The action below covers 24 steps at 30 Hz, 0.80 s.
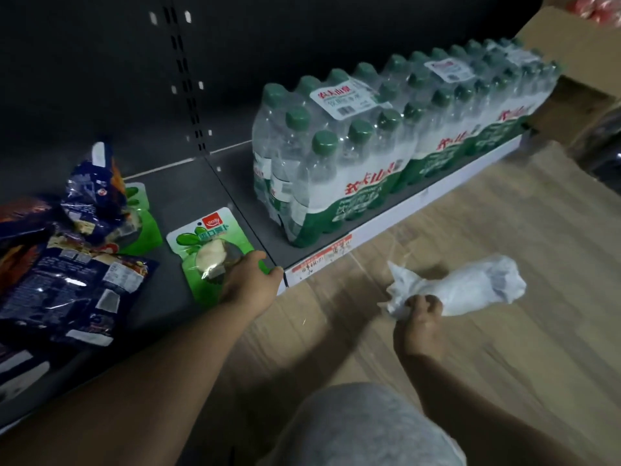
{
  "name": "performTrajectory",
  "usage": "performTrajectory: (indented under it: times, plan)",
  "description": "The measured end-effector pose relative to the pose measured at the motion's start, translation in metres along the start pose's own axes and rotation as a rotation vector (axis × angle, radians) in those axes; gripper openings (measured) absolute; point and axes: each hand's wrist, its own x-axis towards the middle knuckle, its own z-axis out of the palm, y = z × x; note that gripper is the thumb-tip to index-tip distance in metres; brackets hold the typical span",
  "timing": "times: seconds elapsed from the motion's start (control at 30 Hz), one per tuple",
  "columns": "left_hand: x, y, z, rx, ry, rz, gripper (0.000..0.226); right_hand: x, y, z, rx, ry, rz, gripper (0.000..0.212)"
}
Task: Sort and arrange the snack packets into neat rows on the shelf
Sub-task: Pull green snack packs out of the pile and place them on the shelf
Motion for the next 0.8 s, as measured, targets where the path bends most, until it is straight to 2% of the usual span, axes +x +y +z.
performTrajectory:
  times: [0.3,0.5,0.6,0.73,0.8]
  plan:
    - [-0.013,0.049,0.057,0.044,-0.153,0.15,0.054,0.012,0.005,-0.012,0.022,0.074,-0.004,0.025]
    - [-0.017,0.064,0.076,0.087,-0.204,0.187,0.059,0.016,0.019,-0.02,-0.01,0.033,0.048,0.025]
    - [-0.02,0.064,0.086,0.112,-0.256,0.182,0.063,0.014,0.027,-0.026,-0.122,-0.129,0.138,0.034]
    - [-0.026,0.063,0.097,0.16,-0.347,0.166,0.069,0.007,0.039,-0.021,-0.263,-0.523,0.301,0.06]
    - [-0.026,0.062,0.1,0.154,-0.375,0.15,0.071,0.003,0.043,-0.017,-0.294,-0.646,0.323,0.063]
